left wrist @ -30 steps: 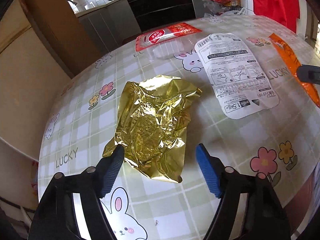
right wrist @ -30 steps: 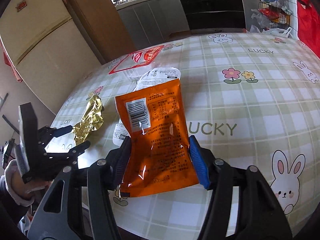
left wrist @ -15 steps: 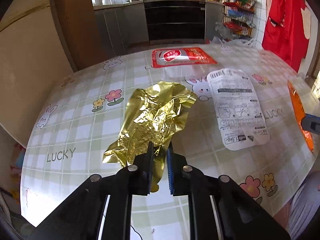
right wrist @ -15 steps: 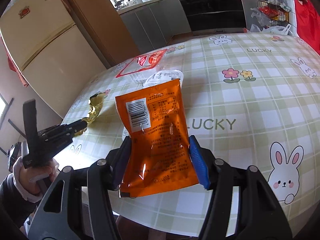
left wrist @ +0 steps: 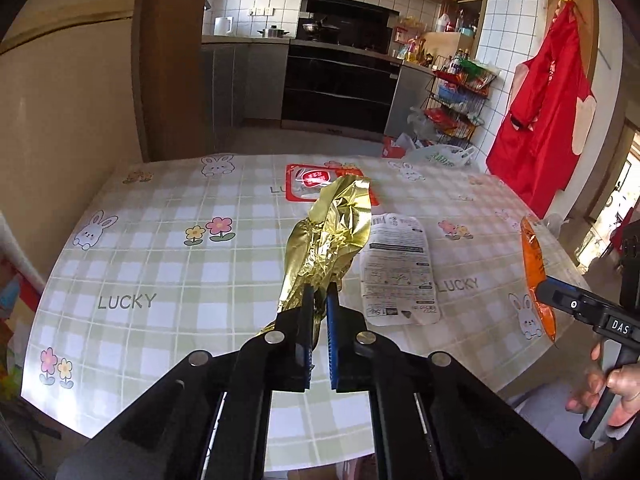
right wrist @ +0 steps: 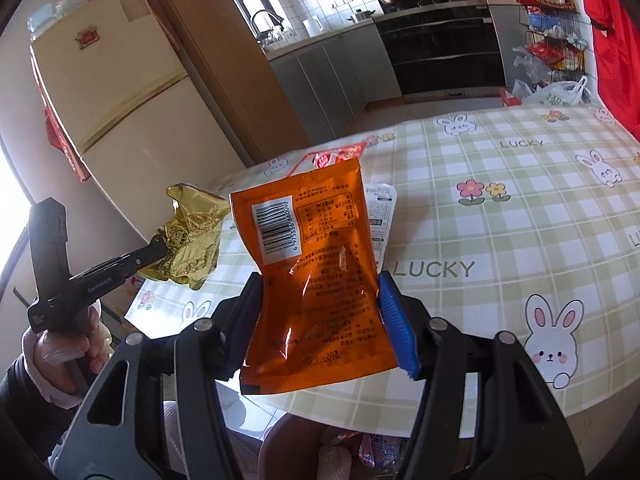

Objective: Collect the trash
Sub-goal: 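Carry the orange packet over the bin and open the right tool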

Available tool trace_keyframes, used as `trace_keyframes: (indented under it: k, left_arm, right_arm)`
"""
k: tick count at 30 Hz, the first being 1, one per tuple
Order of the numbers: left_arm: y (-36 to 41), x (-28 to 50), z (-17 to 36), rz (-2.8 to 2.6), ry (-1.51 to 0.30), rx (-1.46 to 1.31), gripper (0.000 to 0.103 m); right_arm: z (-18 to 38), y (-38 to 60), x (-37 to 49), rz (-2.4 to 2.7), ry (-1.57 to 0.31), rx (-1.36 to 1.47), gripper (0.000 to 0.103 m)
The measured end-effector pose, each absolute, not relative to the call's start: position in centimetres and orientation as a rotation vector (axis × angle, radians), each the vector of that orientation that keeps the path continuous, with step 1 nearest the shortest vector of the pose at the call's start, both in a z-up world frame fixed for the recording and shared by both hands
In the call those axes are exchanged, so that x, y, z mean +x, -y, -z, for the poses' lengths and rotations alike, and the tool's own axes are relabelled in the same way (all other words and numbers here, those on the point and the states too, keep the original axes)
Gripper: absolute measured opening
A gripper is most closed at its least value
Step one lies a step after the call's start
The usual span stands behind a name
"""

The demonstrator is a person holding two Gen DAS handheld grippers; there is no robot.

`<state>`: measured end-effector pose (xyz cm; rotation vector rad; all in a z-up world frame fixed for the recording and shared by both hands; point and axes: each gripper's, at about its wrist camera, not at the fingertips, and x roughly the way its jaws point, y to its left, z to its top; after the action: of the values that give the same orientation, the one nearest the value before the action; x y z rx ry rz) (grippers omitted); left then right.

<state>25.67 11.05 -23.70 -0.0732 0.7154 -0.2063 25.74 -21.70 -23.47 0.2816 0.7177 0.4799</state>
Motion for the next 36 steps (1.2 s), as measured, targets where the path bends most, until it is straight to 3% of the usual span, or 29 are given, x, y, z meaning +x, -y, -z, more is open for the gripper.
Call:
trace_keyframes:
  k: [17,33,36]
  left_arm:
    - [-7.7,12.2,14.9,0.357,-0.559,-0.217,0.006]
    - [-7.4,9.0,16.0,0.356,-0.574,-0.268,0.006]
    - [-7.6,9.1,16.1,0.358,-0.575,-0.272,0.006]
  right_arm:
    - [18.1,25.7,15.4,-0.525,-0.596,0.232,0.059]
    - [20.9,25.4,11.7,-0.561,-0.697,0.215,0.061]
    - [21.5,25.0,11.5,-0.555,-0.712,0.196,0.065]
